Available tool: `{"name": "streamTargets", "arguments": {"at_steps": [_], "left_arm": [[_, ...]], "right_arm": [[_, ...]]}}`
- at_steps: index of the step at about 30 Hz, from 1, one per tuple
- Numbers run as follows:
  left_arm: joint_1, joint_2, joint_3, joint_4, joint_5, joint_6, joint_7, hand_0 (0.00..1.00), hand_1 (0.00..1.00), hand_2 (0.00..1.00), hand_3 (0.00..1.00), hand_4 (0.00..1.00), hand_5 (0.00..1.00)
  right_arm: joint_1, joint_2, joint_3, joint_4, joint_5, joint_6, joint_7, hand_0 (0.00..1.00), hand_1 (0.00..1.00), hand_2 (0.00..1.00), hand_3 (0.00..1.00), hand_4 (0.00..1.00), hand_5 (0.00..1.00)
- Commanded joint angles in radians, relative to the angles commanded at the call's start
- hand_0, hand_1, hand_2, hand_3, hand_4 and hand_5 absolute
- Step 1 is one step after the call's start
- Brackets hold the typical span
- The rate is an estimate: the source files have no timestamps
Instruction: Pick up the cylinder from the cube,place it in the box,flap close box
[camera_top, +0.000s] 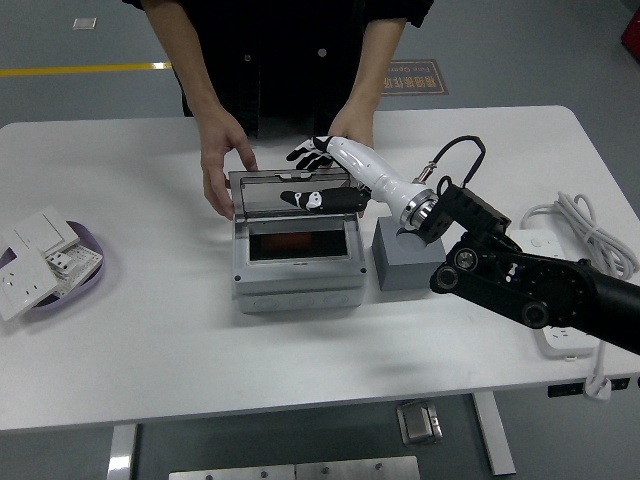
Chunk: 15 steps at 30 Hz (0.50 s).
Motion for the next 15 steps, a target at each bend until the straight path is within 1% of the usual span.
{"name": "streamTargets", "arguments": {"at_steps": [2, 3, 8, 9, 14, 15], "left_arm": [[0.000, -0.001, 0.001, 0.000, -0.002, 0.000, -0.001, 0.620, 0.642, 0.628, 0.634, 0.691, 0.246], [0.000, -0.001, 0.001, 0.000, -0.003, 0.000, -0.001, 0.620, 0.642, 0.628, 0.634, 0.691, 0.247], [0.001, -0.003, 0.003, 0.000, -0.005, 0.000, -0.002, 0.620, 0.642, 0.628, 0.634, 0.691, 0.247], [0.001, -0.003, 0.003, 0.000, -0.005, 0.000, -0.002, 0.620, 0.641, 0.628, 0.634, 0.691, 0.246], [0.000, -0.004, 0.004, 0.000, -0.007, 0.000, -0.003, 0.620, 0.641, 0.628, 0.634, 0.691, 0.246], [0.000, -0.004, 0.004, 0.000, -0.006, 0.000, -0.003, 0.620, 0.642, 0.628, 0.634, 0.692, 0.248]], "right_arm": [[-0.015, -0.012, -0.001, 0.040, -0.020, 0.002, -0.009, 0.697, 0.640, 0.648, 0.693, 0.843, 0.506], [-0.022, -0.018, -0.004, 0.062, -0.028, 0.003, -0.013, 0.675, 0.635, 0.643, 0.692, 0.842, 0.504], [-0.056, -0.033, -0.027, 0.148, -0.039, 0.006, -0.017, 0.675, 0.635, 0.643, 0.692, 0.842, 0.504], [-0.062, -0.034, -0.031, 0.156, -0.036, 0.007, -0.016, 0.581, 0.621, 0.641, 0.689, 0.838, 0.501], [-0.088, -0.037, -0.048, 0.154, 0.014, 0.019, 0.001, 0.581, 0.621, 0.641, 0.689, 0.838, 0.501], [-0.092, -0.039, -0.050, 0.150, 0.034, 0.021, 0.008, 0.538, 0.616, 0.640, 0.682, 0.828, 0.513]]}}
